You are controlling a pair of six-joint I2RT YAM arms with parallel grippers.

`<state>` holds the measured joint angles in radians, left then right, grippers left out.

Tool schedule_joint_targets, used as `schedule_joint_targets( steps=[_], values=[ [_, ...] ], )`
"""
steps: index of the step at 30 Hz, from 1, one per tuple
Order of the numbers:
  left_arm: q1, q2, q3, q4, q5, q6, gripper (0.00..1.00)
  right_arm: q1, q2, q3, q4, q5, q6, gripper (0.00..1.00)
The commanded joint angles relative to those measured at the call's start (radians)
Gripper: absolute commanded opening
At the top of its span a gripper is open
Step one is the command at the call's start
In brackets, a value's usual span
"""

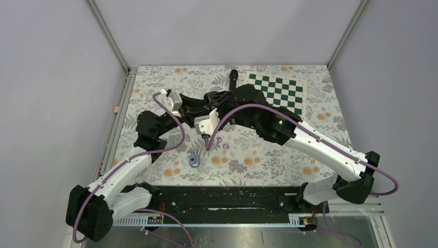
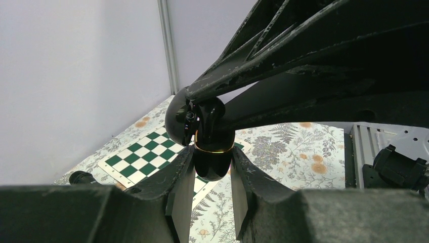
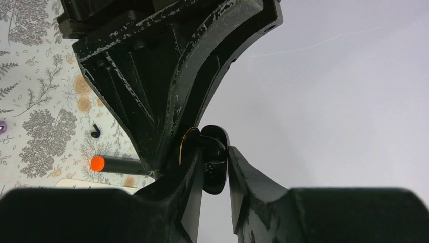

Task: Insert the wireless bluetooth earbuds into the charging case
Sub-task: Insert the left earbud into the left side groove of the charging case.

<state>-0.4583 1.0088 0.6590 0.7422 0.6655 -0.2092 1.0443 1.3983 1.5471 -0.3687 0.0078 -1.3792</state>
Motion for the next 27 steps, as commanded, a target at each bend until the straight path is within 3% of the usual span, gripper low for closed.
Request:
schedule_joint_targets(
  steps=[1, 10, 18, 27],
  values=[
    [-0.005, -0.031, 0.016, 0.104, 0.005, 0.011, 0.00, -0.003, 0.031, 0.070, -0.137, -0.030, 0.015, 0.30],
    [-0.005, -0.032, 0.021, 0.100, 0.004, 0.006, 0.00, -0.007, 0.076, 0.190, -0.353, -0.058, 0.046, 0.23],
    [-0.005, -0.030, 0.022, 0.101, -0.024, -0.015, 0.00, -0.007, 0.078, 0.183, -0.339, -0.061, 0.034, 0.27],
    [-0.003, -0.023, 0.022, 0.097, -0.090, -0.048, 0.00, -0.007, 0.030, 0.053, -0.155, -0.058, -0.031, 0.32]
  ],
)
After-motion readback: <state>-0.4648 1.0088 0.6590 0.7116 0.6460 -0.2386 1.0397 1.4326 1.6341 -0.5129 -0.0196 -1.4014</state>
